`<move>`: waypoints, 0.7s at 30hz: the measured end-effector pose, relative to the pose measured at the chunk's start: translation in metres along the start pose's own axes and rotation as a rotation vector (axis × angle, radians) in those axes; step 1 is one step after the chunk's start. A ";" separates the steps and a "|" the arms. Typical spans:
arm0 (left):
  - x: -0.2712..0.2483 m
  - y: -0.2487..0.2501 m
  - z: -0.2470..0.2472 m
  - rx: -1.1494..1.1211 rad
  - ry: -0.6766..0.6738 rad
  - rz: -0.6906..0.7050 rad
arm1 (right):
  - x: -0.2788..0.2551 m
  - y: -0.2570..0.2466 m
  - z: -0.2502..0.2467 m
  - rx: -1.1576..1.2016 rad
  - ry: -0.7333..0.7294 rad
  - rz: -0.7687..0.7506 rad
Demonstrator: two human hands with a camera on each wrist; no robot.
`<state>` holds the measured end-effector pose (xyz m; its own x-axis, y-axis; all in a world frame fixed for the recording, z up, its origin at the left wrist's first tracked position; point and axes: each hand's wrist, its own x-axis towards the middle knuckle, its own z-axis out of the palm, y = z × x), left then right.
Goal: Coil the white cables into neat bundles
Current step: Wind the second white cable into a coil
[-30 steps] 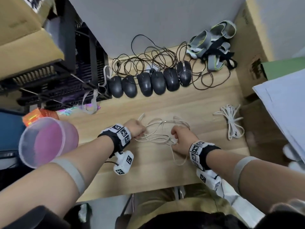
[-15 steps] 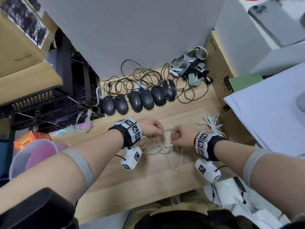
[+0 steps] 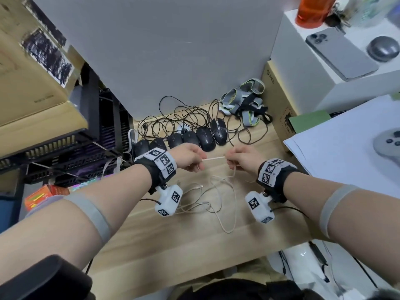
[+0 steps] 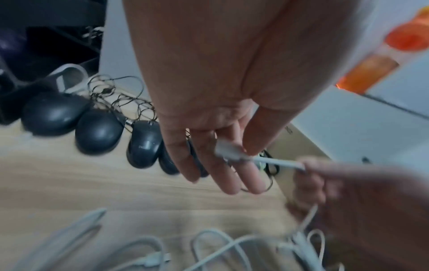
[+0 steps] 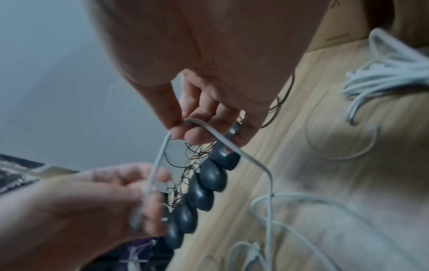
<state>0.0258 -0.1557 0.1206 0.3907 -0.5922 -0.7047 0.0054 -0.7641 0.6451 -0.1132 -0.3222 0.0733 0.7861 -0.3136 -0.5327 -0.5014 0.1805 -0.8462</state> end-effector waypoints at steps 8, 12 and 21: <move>0.002 0.017 0.027 -0.113 0.114 0.107 | 0.007 -0.032 0.036 0.144 0.055 -0.086; 0.008 0.018 0.019 -0.255 0.361 0.087 | 0.005 -0.037 0.033 0.298 0.011 0.060; 0.002 0.031 0.007 -1.279 0.173 0.067 | -0.007 -0.018 0.056 -0.025 -0.097 -0.120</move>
<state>0.0201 -0.1818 0.1371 0.5374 -0.5058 -0.6748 0.8157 0.1088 0.5681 -0.0896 -0.2710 0.0913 0.8716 -0.2394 -0.4277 -0.4096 0.1234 -0.9039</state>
